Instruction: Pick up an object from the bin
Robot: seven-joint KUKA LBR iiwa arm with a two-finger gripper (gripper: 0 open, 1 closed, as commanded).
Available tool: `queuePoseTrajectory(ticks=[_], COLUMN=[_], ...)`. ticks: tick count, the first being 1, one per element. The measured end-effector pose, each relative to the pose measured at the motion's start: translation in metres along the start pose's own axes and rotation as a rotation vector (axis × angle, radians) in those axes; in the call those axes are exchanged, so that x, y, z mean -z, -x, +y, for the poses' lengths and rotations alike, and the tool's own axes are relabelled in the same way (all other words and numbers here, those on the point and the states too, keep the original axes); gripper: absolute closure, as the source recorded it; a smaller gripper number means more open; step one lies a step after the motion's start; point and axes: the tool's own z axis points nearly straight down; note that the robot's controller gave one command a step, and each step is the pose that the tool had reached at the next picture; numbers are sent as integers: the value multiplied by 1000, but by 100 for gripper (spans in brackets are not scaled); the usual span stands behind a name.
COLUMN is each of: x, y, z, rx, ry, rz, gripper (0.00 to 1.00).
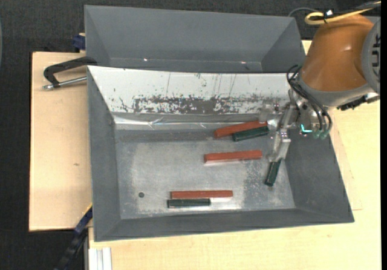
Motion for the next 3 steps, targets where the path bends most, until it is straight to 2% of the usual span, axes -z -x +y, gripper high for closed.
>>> queuePoseTrajectory(ticks=[1, 2, 3], x=[5, -52, -95], y=[2, 13, 12], z=[0, 13, 67], rx=[1, 47, 95], ry=[-1, -2, -1], rz=[-8, -14, -6], gripper=[0, 0, 0])
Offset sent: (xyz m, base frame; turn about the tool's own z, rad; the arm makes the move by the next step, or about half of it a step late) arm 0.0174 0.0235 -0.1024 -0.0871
